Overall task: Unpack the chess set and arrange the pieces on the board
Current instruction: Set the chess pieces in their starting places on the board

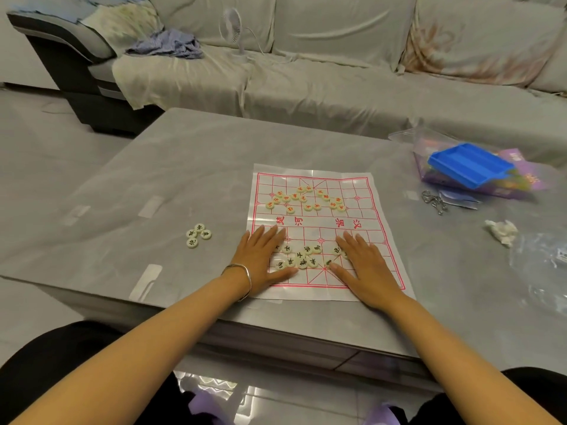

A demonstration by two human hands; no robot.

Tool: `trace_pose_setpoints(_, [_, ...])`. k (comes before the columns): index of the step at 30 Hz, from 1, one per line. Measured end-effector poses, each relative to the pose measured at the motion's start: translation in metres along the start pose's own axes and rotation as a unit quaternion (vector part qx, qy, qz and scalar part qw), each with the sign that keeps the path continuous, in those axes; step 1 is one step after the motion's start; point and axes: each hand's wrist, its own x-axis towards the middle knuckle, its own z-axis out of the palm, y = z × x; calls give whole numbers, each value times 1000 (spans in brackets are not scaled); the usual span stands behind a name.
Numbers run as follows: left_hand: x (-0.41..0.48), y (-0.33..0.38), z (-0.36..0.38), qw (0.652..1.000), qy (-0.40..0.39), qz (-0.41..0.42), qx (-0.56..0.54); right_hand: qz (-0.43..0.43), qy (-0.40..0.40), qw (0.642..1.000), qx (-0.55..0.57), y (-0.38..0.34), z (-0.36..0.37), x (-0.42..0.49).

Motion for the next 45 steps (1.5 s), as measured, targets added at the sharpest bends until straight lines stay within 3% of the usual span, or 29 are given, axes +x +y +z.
trace_pose_setpoints(8, [6, -17, -8, 998, -27, 60, 27, 44, 29, 999, -16, -20, 14, -18])
trace_pose_setpoints(15, [3, -17, -10, 998, -25, 54, 14, -148, -35, 988, -8, -59, 8, -17])
trace_pose_setpoints(24, [-8, -37, -18, 998, 19, 27, -61, -134, -49, 989, -39, -63, 18, -16])
trace_pose_setpoints(31, [-30, -90, -56, 990, 101, -64, -79, -98, -12, 994, 42, -83, 11, 4])
trace_pose_setpoints(39, [-48, -161, -67, 991, -29, -130, -29, -156, -40, 979, 128, -181, 23, 59])
trace_pose_setpoints(45, [-55, -160, -65, 991, 67, -65, -91, -176, -68, 973, 135, -223, 36, 102])
